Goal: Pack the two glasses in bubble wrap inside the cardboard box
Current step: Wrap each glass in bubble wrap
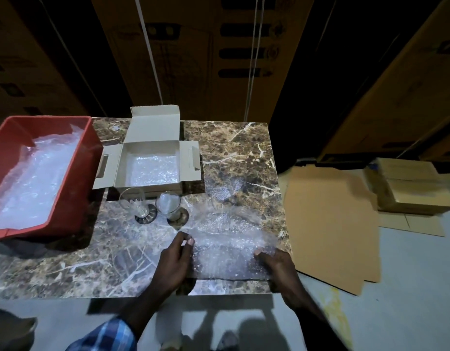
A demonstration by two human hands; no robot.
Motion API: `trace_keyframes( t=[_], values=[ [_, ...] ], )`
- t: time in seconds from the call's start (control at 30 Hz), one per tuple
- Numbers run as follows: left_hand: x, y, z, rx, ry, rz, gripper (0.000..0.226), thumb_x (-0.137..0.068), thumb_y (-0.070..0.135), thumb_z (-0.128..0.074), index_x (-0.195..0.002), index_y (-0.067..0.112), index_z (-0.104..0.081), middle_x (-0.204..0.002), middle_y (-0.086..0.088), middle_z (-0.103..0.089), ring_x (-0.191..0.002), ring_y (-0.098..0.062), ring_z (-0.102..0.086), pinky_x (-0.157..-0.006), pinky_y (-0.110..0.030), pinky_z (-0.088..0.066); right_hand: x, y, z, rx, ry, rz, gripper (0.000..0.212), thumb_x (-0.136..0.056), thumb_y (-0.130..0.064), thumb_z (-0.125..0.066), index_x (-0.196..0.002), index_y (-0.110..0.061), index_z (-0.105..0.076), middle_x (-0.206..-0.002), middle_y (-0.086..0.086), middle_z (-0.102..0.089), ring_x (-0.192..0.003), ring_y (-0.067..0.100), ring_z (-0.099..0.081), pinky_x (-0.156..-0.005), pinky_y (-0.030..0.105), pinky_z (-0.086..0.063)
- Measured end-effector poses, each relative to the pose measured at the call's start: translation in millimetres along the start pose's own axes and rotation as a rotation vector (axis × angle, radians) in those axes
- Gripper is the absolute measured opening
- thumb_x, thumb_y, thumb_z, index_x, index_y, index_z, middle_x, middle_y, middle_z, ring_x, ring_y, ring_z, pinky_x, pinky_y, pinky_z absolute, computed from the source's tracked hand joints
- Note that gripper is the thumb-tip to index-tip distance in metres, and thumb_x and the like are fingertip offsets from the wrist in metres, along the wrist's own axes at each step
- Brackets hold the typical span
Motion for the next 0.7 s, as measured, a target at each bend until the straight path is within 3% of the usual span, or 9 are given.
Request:
trace_keyframes(
  t=[0.07, 0.1, 0.23, 0.4, 0.5, 0.57, 0.7],
  values=[
    [-6.6, 1.8, -2.1, -0.005, 0.026, 0.011, 0.015, -0.105, 0.034, -0.045, -0.095, 0.026, -0.053, -0.052, 0.0, -0.048, -0.044, -0.006, -0.042, -0.049, -0.026, -0.03, -6.7, 2.7, -3.2, 0.025, -0.019, -0.015, 0.027, -0.092, -0.009, -0.068, -0.065, -0.009, -0.063, -0.052, -0.008, -0.056, -0.04, 0.006, -0.046, -0.041, 0.015, -0.033],
    [-10.9, 3.3, -2.9, -0.012, 0.038, 0.015, 0.013, -0.105, 0.035, -0.044, -0.096, 0.029, -0.052, -0.051, -0.001, -0.048, -0.043, -0.006, -0.043, -0.048, -0.026, -0.03, -11.8, 2.7, -4.6, 0.035, -0.009, -0.033, 0.023, -0.091, -0.01, -0.068, -0.069, -0.005, -0.067, -0.056, -0.004, -0.061, -0.042, 0.008, -0.05, -0.043, 0.017, -0.035],
    [-33.5, 3.1, -7.0, -0.072, 0.073, 0.024, 0.013, -0.106, 0.038, -0.039, -0.111, 0.032, -0.049, -0.056, -0.008, -0.056, -0.046, -0.017, -0.054, -0.05, -0.032, -0.034, -38.5, -2.5, -11.6, 0.063, 0.039, -0.053, 0.011, -0.091, -0.02, -0.07, -0.087, -0.011, -0.074, -0.078, -0.005, -0.075, -0.067, 0.011, -0.067, -0.064, 0.025, -0.046],
    [-49.8, -12.1, -15.4, -0.13, 0.073, 0.079, 0.014, -0.107, 0.032, -0.038, -0.11, 0.021, -0.046, -0.06, -0.007, -0.057, -0.054, -0.023, -0.056, -0.056, -0.037, -0.035, -70.2, -10.2, -13.3, 0.267, 0.035, 0.035, 0.01, -0.102, -0.029, -0.057, -0.093, -0.026, -0.058, -0.073, -0.012, -0.051, -0.063, 0.0, -0.043, -0.058, 0.022, -0.032],
    [-55.9, -21.5, -20.3, -0.187, 0.095, 0.133, 0.025, -0.107, 0.032, -0.038, -0.122, 0.014, -0.047, -0.072, -0.016, -0.063, -0.065, -0.037, -0.06, -0.058, -0.036, -0.033, -86.3, -7.6, -8.2, 0.299, 0.13, 0.043, 0.027, -0.101, -0.032, -0.059, -0.075, -0.027, -0.051, -0.058, -0.016, -0.042, -0.057, 0.0, -0.039, -0.063, 0.024, -0.032],
    [-58.9, -25.1, -23.1, -0.221, 0.107, 0.162, 0.026, -0.107, 0.035, -0.036, -0.123, 0.017, -0.045, -0.081, -0.024, -0.065, -0.074, -0.043, -0.062, -0.061, -0.038, -0.039, -89.5, -10.4, -8.1, 0.338, 0.152, 0.073, 0.042, -0.1, -0.029, -0.06, -0.061, -0.023, -0.045, -0.048, -0.011, -0.038, -0.05, 0.005, -0.036, -0.054, 0.026, -0.031],
    [-61.7, -25.0, -26.4, -0.269, 0.122, 0.23, 0.025, -0.107, 0.04, -0.032, -0.119, 0.02, -0.042, -0.09, -0.029, -0.063, -0.079, -0.046, -0.062, -0.066, -0.039, -0.041, -87.6, -20.5, -11.6, 0.402, 0.246, 0.144, 0.052, -0.097, -0.026, -0.063, -0.053, -0.017, -0.038, -0.043, -0.005, -0.034, -0.048, 0.01, -0.031, -0.051, 0.031, -0.026]
  ],
)
Point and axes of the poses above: each hand's wrist, its own x-axis away from the middle knuckle, its own z-axis out of the back of the hand, y = z × x, the point moved 4 cm from there along -x, towards the middle knuckle
